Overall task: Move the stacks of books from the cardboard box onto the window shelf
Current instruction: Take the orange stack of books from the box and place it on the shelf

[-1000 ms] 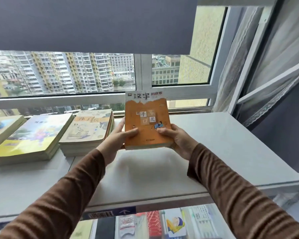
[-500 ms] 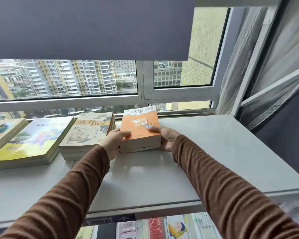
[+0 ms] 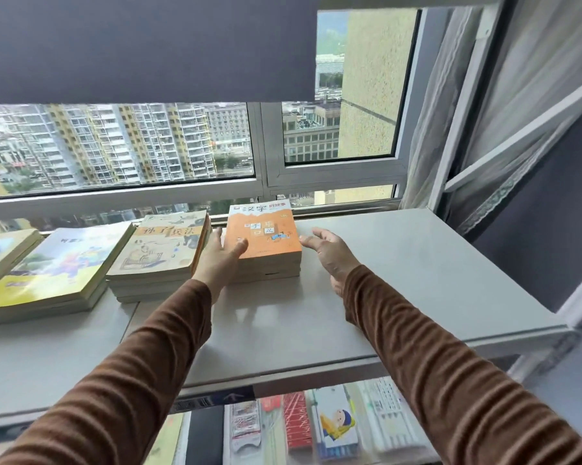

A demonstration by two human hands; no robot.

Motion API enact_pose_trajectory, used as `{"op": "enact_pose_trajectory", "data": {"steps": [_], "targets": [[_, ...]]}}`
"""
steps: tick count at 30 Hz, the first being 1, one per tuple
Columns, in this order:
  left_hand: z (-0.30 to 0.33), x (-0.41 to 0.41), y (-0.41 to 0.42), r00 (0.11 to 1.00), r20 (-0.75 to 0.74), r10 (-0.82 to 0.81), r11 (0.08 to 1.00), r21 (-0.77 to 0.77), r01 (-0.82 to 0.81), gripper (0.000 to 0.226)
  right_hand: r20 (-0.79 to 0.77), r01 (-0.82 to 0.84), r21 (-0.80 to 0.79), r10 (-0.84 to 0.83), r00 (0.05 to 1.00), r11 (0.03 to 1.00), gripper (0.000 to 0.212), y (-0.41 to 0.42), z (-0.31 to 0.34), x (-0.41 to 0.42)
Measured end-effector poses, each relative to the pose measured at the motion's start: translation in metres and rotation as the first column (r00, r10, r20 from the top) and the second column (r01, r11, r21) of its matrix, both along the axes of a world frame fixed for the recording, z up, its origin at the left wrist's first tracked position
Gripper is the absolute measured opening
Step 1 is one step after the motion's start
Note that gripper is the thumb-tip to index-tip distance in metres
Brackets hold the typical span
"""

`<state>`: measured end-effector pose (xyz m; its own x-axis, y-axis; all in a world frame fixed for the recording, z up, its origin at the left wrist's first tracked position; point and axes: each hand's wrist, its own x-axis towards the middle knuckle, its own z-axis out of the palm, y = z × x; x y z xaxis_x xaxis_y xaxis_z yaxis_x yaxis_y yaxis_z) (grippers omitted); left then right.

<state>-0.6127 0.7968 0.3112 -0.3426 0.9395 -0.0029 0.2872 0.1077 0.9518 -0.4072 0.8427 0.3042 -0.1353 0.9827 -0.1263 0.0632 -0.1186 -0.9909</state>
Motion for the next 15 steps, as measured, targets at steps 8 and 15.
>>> {"op": "enact_pose_trajectory", "data": {"steps": [8,15], "targets": [[0.002,0.024,-0.071,0.620,-0.784,-0.029,0.929,0.207,0.306,0.042,0.607,-0.064,0.393,-0.206,0.768,0.917,0.044,-0.103,-0.011,0.045],[-0.024,0.073,-0.156,0.529,-0.820,-0.218,0.787,0.173,0.592,0.034,0.699,0.046,0.459,-0.392,0.598,0.887,0.039,-0.244,-0.034,0.079]]}}
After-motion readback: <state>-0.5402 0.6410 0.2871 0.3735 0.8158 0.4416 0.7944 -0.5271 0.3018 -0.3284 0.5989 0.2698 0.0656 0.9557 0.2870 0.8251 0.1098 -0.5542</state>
